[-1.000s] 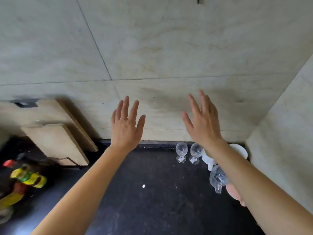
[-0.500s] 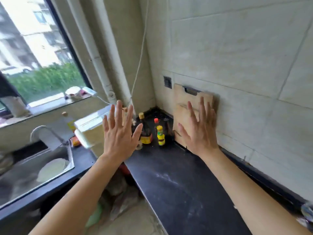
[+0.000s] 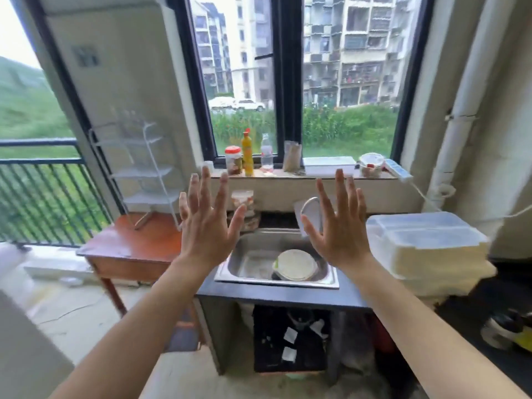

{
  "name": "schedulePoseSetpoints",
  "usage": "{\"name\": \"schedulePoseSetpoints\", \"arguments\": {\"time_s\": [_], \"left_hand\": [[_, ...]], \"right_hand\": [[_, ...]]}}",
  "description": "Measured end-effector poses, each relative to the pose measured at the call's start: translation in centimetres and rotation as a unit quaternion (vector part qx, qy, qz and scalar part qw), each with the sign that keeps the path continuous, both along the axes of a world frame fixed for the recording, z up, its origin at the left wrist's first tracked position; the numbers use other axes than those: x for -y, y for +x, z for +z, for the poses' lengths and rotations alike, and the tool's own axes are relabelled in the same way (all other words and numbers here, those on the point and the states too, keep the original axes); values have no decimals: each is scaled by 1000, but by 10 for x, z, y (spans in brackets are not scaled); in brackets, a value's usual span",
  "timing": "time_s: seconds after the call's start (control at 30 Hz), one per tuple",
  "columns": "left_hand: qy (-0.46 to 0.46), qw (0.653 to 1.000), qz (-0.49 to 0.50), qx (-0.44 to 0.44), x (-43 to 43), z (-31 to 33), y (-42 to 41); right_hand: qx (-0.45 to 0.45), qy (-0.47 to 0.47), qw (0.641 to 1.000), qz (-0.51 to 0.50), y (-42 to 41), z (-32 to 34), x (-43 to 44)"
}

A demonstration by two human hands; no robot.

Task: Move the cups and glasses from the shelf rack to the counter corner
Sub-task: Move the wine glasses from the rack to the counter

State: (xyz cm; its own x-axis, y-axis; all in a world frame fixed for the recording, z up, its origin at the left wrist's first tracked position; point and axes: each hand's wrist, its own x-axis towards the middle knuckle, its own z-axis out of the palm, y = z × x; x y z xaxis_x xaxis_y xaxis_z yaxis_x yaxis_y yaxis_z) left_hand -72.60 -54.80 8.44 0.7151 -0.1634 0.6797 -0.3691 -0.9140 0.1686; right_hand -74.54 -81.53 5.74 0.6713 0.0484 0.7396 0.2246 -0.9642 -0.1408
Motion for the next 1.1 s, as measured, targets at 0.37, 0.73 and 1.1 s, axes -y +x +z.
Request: {"name": "schedulePoseSetpoints", "arguments": {"time_s": [0.37, 0.73, 1.1], "left_hand": [[-12, 980, 200, -22, -209, -13, 109], [-4, 975, 220, -38, -290, 29, 324], [-73, 985, 158, -9, -405, 45, 506]], "right_hand": [[-27, -20, 976, 213, 214, -20, -242], [-39, -10, 964, 262, 456, 30, -321], [-55, 42, 969, 237, 607, 69, -430]]}}
